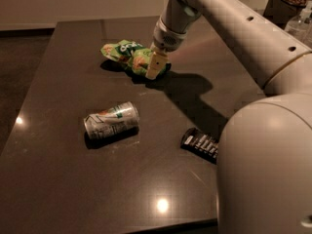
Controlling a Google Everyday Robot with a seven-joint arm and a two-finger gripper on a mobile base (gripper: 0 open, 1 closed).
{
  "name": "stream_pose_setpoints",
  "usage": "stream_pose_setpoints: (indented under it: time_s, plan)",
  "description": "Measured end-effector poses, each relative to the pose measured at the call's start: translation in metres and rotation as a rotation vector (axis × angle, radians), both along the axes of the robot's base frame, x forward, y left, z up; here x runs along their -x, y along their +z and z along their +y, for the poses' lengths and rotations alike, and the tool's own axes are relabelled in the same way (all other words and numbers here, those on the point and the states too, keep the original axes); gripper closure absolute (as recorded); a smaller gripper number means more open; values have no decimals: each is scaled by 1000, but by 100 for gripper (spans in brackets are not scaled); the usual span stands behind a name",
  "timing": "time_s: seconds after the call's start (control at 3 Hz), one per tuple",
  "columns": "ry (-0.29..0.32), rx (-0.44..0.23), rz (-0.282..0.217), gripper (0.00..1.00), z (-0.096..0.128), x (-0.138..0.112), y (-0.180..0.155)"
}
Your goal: Move green rice chip bag near rxbar chocolate
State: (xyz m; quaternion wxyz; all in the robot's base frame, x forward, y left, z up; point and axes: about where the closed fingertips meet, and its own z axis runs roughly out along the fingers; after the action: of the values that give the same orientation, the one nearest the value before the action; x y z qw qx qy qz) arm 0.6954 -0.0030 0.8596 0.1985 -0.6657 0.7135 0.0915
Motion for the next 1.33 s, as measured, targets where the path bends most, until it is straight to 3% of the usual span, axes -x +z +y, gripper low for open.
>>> stream_pose_setpoints:
  time_s: [0.33, 0.67, 1.33]
  plan:
    - [-30, 17, -15, 94, -22, 4, 11]
    - [-66, 23, -33, 100, -50, 15, 26]
    - [-146, 39, -49, 100, -118, 75, 52]
